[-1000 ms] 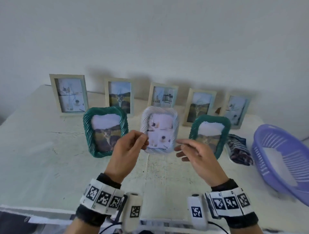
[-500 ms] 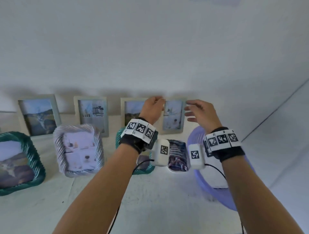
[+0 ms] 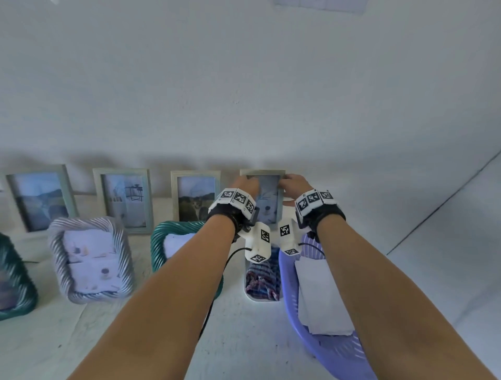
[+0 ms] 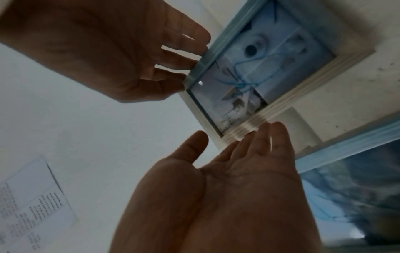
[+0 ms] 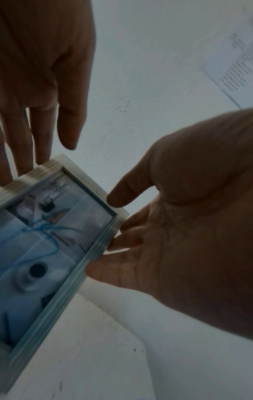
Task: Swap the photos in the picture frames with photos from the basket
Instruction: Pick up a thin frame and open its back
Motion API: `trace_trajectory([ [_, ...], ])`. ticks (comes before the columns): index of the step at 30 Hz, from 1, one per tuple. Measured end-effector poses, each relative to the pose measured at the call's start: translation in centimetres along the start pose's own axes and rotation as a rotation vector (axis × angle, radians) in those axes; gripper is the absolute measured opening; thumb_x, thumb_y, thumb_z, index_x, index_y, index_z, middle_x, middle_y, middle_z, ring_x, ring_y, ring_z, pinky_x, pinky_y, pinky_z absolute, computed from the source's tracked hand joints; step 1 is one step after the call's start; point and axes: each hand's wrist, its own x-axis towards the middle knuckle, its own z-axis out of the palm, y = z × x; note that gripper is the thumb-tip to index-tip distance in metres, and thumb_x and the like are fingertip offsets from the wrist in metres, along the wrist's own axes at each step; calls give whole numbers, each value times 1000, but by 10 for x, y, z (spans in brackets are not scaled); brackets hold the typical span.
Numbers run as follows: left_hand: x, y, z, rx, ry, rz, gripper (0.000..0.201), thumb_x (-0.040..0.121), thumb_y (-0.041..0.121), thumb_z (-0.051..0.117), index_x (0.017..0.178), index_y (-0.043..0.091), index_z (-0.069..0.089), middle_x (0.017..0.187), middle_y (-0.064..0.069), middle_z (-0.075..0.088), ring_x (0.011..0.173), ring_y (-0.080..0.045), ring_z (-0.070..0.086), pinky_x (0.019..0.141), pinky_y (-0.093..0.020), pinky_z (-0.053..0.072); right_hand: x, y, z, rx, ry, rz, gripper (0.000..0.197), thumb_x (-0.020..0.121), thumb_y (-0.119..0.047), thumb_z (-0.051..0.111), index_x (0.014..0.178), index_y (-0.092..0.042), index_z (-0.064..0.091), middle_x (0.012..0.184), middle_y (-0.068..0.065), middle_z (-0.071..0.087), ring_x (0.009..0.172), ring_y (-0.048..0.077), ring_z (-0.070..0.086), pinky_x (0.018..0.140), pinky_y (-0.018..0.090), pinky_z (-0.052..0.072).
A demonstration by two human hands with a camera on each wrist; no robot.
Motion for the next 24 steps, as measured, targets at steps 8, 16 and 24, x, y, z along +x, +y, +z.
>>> trace_trajectory([
  [8, -28, 11, -17, -138, 48, 142, 28, 102, 13, 34, 109, 0, 59, 93, -13, 52, 82, -21, 48, 58, -26, 35, -31, -5, -14, 141, 38, -179, 34, 87, -2, 48, 116, -15, 62, 106, 12, 65, 97, 27, 62, 80, 41, 57],
  [16, -113, 2, -54, -272, 135, 531, 46, 97, 27, 42, 143, 29, 43, 129, 2, 53, 104, 0, 51, 98, -24, 39, -132, -30, -26, 262, 243, -521, 53, 92, -2, 48, 139, -25, 50, 120, 3, 61, 96, 3, 61, 64, 8, 46],
  [24, -211, -87, -128, -213, 114, 549, 50, 101, 23, 46, 149, 30, 35, 123, 7, 54, 99, -1, 59, 82, -4, 43, -238, -10, 46, 453, -64, -579, 64, 94, -26, 56, 150, -38, 26, 125, -9, 64, 118, 14, 59, 97, 37, 48],
])
